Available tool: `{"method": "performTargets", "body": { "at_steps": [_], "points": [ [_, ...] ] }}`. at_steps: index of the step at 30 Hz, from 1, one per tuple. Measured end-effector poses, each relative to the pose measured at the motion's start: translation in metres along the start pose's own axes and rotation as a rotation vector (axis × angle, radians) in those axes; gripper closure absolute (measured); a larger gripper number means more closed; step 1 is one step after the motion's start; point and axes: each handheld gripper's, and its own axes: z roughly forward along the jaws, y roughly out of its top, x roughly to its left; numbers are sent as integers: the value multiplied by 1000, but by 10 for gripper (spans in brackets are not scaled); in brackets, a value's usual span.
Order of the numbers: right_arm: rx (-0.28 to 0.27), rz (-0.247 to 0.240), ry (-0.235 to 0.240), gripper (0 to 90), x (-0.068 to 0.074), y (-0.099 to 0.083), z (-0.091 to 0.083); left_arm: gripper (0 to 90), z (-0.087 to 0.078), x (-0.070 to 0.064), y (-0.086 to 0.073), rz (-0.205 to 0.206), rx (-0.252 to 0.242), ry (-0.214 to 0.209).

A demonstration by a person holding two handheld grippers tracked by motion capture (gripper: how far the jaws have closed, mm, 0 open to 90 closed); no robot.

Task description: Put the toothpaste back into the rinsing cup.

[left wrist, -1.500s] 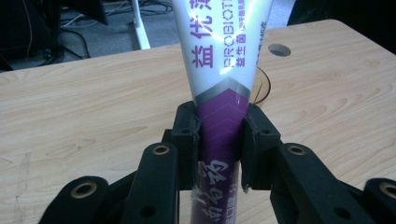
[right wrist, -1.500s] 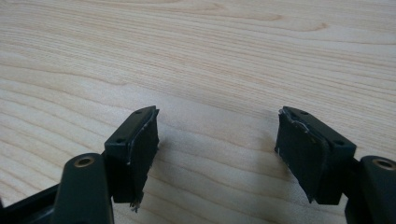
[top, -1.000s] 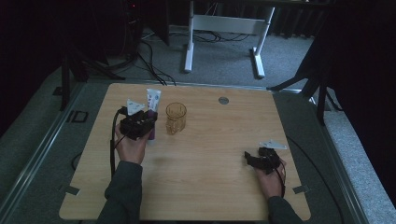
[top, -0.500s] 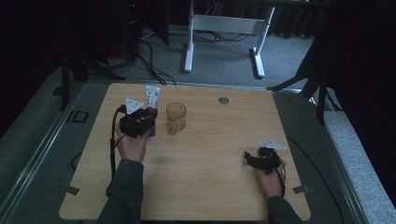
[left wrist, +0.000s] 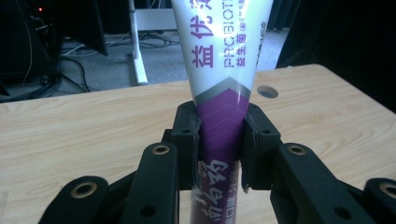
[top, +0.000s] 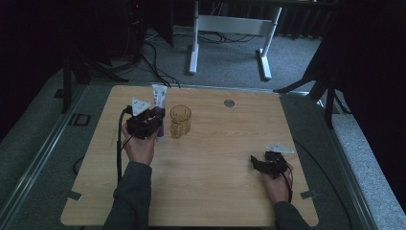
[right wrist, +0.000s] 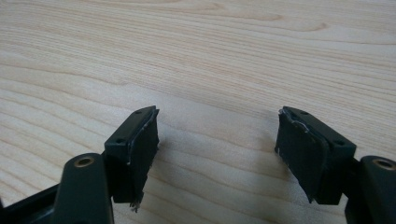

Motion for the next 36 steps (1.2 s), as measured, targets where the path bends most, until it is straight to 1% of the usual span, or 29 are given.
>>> {"method": "performTargets", "body": {
  "at_steps": [10, 18, 24, 29, 33, 36],
  "points": [
    [0, 0, 1, 294, 0, 0, 0, 704, 3, -3, 2, 2, -7, 2],
    [0, 1, 1, 294, 0, 0, 0, 704, 5, -4, 3, -9, -21, -2],
    [0, 0, 0, 294, 0, 0, 0, 704, 8, -3, 2, -12, -15, -4],
    [0, -1, 0, 294, 0, 0, 0, 704, 9, -1, 3, -31, -25, -12],
    [1, -2, -1, 294, 0, 0, 0, 704, 10, 0, 3, -32, -24, -16],
    [1, -2, -1, 294, 0, 0, 0, 704, 11, 2, 5, -37, -27, -30]
  ]
}}
